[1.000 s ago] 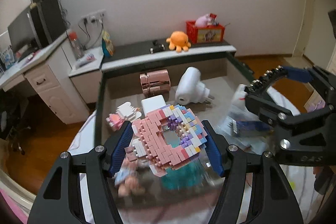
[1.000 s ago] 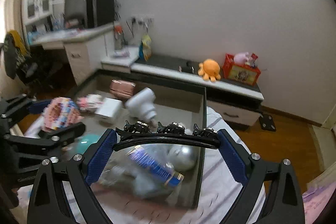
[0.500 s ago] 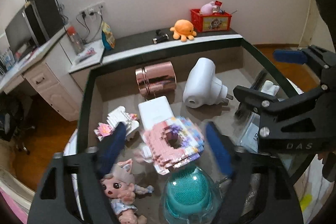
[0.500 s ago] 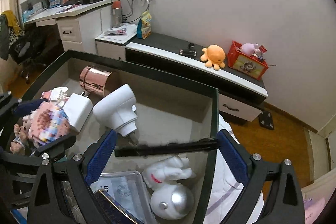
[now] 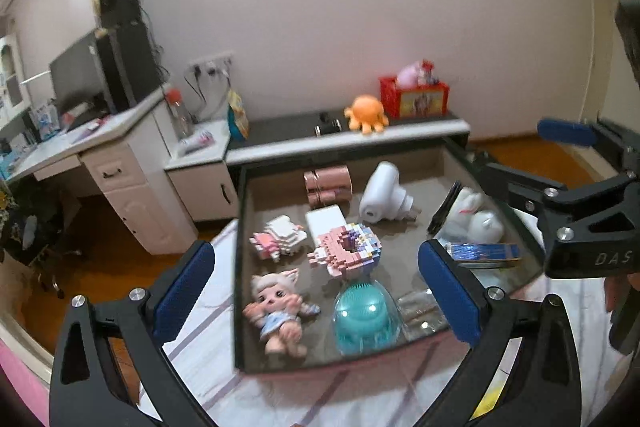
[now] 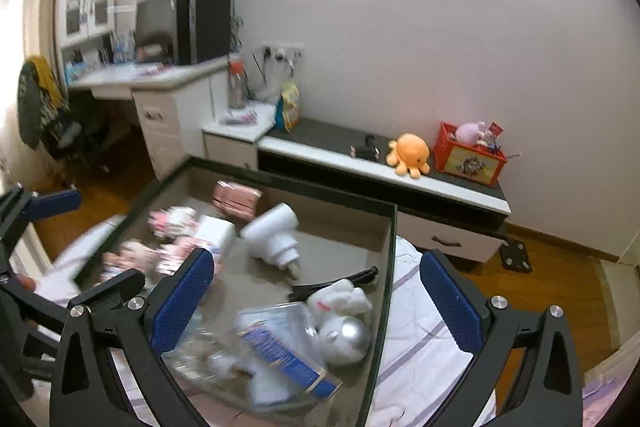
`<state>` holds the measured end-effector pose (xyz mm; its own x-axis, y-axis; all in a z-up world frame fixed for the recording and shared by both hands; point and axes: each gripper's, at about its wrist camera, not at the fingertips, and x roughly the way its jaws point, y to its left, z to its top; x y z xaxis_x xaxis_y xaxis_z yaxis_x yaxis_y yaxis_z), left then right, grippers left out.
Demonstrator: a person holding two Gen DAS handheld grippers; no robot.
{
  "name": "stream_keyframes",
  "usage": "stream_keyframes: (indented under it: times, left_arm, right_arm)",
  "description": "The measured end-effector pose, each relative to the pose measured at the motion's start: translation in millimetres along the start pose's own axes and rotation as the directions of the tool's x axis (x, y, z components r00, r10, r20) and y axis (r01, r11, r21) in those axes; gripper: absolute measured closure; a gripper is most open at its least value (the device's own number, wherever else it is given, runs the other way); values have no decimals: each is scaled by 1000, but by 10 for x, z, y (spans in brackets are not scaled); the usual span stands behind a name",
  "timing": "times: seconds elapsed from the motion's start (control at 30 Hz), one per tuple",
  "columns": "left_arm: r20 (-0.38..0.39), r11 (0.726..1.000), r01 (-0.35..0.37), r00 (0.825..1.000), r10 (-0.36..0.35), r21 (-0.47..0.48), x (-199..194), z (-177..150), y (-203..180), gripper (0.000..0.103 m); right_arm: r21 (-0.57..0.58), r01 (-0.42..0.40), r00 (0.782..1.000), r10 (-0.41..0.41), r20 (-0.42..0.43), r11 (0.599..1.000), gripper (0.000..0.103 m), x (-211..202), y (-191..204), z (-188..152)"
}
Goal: Organize rigid objects
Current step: 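Withdraw both tools from the pink box back over the bed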
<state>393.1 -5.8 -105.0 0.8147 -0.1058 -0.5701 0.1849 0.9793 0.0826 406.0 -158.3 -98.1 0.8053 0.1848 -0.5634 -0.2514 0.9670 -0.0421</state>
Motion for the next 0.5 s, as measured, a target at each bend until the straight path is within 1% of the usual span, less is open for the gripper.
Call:
stream_keyframes:
  times: [0.1,0.23,0.33,0.43,0.5]
  left_arm:
    - [68,1000,-11,998,12,-11,-378,-65,22,0]
    - [168,1000,-24,986,26,-11,-1001,-233,-6,0]
    - [245,998,-53,968,56,-17,-1452,-391,-62,0]
    - [307,997,-74,948,80,-30,-1850,-553,-113,0]
    - [343,996,-76,936,85,-42,-2071,-641,-146,0]
  right_arm:
    - [14,-33,998,32,62,999,0,-367,84,-49]
    - [37,-69,986,62,157,997,0,-926,185,-189]
    - [44,-84,970,71,231,996,0,-1373,307,-381]
    - [40,-56,955,42,294,998,0,-1730,448,-545]
    - [41,-24,938,9,347,999,0,-1978,556,-676]
